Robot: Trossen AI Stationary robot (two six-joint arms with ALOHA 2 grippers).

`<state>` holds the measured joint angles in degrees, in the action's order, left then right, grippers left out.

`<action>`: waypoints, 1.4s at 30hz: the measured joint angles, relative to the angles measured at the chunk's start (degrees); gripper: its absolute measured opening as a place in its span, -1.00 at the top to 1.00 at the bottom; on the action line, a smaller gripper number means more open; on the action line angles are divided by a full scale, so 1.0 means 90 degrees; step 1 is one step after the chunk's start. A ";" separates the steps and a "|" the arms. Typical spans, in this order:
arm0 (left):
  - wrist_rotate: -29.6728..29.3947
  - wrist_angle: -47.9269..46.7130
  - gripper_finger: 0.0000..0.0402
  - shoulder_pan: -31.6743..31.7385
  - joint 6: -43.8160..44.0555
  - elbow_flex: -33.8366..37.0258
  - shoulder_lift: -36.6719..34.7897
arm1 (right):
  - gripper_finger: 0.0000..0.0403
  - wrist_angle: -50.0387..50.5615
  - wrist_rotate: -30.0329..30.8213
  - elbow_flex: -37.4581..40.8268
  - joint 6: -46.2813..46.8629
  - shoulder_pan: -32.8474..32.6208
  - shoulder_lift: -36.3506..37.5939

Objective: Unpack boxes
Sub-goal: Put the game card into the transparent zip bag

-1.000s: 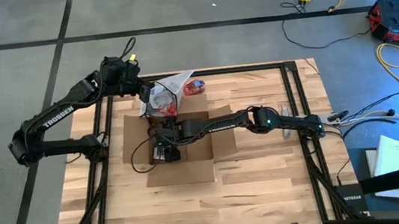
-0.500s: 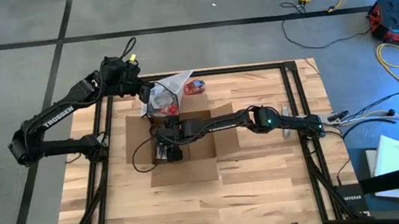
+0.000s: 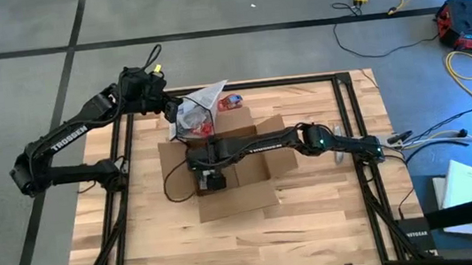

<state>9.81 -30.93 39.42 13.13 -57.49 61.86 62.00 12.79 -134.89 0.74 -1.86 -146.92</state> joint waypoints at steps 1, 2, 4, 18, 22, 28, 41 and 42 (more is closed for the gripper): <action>-0.0001 -0.0005 1.00 0.0000 0.0002 0.0000 0.0001 | -0.80 0.0050 -0.0004 0.0000 0.0096 -0.0006 0.0001; -0.0001 -0.0005 1.00 0.0000 0.0000 0.0000 0.0001 | -0.80 0.0069 -0.0014 -0.0001 0.0220 -0.0019 0.0001; 0.0001 -0.0009 1.00 -0.0002 0.0002 0.0000 0.0001 | -0.80 0.0090 -0.0018 0.0003 0.0444 -0.0035 0.0027; 0.0002 0.0005 1.00 0.0000 -0.0020 0.0000 0.0001 | -0.80 -0.0001 -0.1510 0.0012 0.4721 -0.0134 0.0397; 0.0004 0.0009 1.00 0.0000 -0.0122 0.0000 0.0000 | -0.80 -0.0192 -0.1498 0.0012 0.6289 -0.0160 0.0397; 0.0009 -0.0032 1.00 -0.0007 -0.0305 0.0000 -0.0001 | -0.80 -0.0989 -0.1347 0.0070 0.8291 -0.0164 0.0382; 0.0046 0.0048 1.00 -0.0007 -0.0347 0.0000 -0.0002 | -0.80 -0.0990 -0.0922 0.0182 0.8051 -0.0060 0.0380; 0.0048 0.0049 1.00 -0.0007 -0.0347 0.0000 -0.0002 | -0.80 -0.1027 -0.0938 0.0206 0.8053 -0.0033 0.0380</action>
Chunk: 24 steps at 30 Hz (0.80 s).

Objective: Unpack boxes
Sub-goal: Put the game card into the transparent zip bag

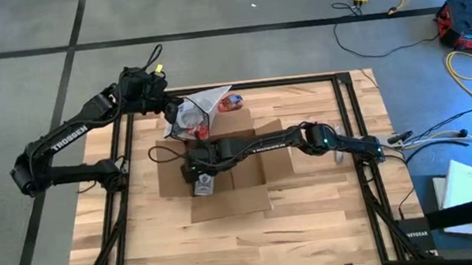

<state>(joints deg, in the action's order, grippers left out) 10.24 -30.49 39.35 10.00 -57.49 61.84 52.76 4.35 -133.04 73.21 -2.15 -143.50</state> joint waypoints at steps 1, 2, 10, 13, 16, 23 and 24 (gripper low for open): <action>0.0000 -0.0010 1.00 0.0000 0.0000 0.0000 0.0000 | -0.81 -0.0067 -0.0034 0.0022 0.0007 0.0002 0.0000; 0.0000 -0.0011 1.00 0.0000 0.0000 0.0000 0.0000 | -0.82 -0.0149 -0.0095 0.0052 0.0023 0.0005 0.0000; 0.0002 -0.0013 1.00 0.0000 0.0002 0.0000 0.0000 | -0.97 -0.0251 -0.0387 0.0344 0.0055 -0.0007 0.0005; 0.0002 -0.0013 1.00 0.0002 0.0001 0.0000 0.0000 | -0.98 -0.0254 -0.0387 0.0380 -0.0044 -0.0007 0.0005; 0.0002 -0.0013 1.00 0.0002 0.0000 0.0000 0.0000 | -0.98 -0.0180 -0.0366 0.0397 -0.0159 -0.0002 0.0001; 0.0001 -0.0013 1.00 0.0007 -0.0027 0.0000 0.0000 | -0.98 0.0405 -0.0324 0.0399 -0.0305 -0.0002 -0.0080; 0.0000 -0.0013 1.00 0.0007 -0.0029 0.0000 0.0000 | -0.98 0.0425 -0.0338 0.0399 -0.0305 -0.0003 -0.0085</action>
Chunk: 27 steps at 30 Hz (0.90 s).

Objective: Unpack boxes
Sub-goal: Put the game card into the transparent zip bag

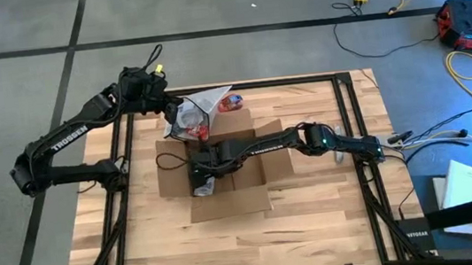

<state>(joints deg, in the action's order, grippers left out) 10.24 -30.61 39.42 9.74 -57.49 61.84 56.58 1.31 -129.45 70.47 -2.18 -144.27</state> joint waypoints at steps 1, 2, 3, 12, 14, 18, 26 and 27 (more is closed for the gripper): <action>0.0000 0.0000 1.00 0.0000 -0.0002 0.0000 0.0000 | -0.98 0.0025 -0.0017 0.0000 0.0001 0.0000 0.0000; 0.0000 0.0000 1.00 0.0000 -0.0005 0.0000 0.0000 | -0.98 0.0050 -0.0034 -0.0001 0.0003 -0.0001 -0.0001; 0.0000 0.0000 1.00 0.0000 -0.0007 0.0000 0.0000 | -0.98 0.0074 -0.0051 -0.0001 0.0004 -0.0001 -0.0001; 0.0000 0.0001 1.00 0.0000 -0.0016 0.0000 0.0000 | -0.95 0.0883 -0.0093 -0.0026 -0.0052 -0.0004 0.0015; 0.0001 0.0001 1.00 0.0000 -0.0017 0.0000 0.0000 | -0.93 0.0920 -0.0026 -0.0026 -0.0055 -0.0007 0.0017; 0.0000 0.0002 1.00 0.0000 -0.0017 0.0000 0.0000 | -0.88 0.1021 0.0274 -0.0081 -0.0042 -0.0017 0.0036; 0.0000 0.0000 1.00 0.0000 -0.0116 0.0000 0.0000 | -0.82 0.1496 0.1065 -0.0457 -0.0002 -0.0012 0.0058; 0.0000 0.0000 1.00 0.0000 -0.0117 0.0000 0.0000 | -0.82 0.1474 0.1048 -0.0493 -0.0003 -0.0012 0.0078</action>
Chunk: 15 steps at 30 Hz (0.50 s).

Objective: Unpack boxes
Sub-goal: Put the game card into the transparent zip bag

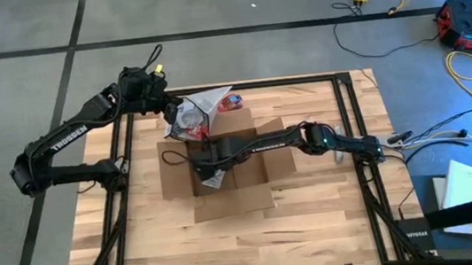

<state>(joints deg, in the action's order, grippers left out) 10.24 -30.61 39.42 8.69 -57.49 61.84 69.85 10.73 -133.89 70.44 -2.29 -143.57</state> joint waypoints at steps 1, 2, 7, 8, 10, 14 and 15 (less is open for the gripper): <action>0.0000 -0.0002 1.00 0.0000 0.0006 0.0000 0.0000 | -0.82 -0.0056 -0.0063 -0.0013 0.0006 -0.0002 0.0018; 0.0000 -0.0005 1.00 0.0000 0.0008 0.0000 0.0000 | -0.82 -0.0114 -0.0176 -0.0036 0.0024 -0.0002 0.0027; 0.0000 -0.0002 1.00 0.0000 0.0012 0.0000 0.0000 | -0.82 -0.0266 -0.0593 -0.0058 0.0815 -0.0004 0.0027; 0.0000 -0.0001 1.00 0.0000 0.0015 0.0000 0.0000 | -0.82 -0.0283 -0.0645 -0.0061 0.1071 -0.0004 0.0027; 0.0000 -0.0003 1.00 0.0000 0.0019 0.0000 0.0000 | -0.82 -0.0330 -0.0741 -0.0065 0.1624 -0.0001 0.0027; 0.0000 -0.0002 1.00 0.0000 0.0028 0.0000 0.0000 | -0.82 -0.0448 -0.0781 -0.0065 0.2052 -0.0051 0.0027; 0.0000 -0.0002 1.00 0.0000 0.0029 0.0000 0.0000 | -0.82 -0.0450 -0.0681 -0.0065 0.2207 -0.0074 0.0029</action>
<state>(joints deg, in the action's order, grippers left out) 10.24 -30.63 39.42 8.95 -57.49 61.84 65.80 4.61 -134.47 90.30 -2.96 -143.31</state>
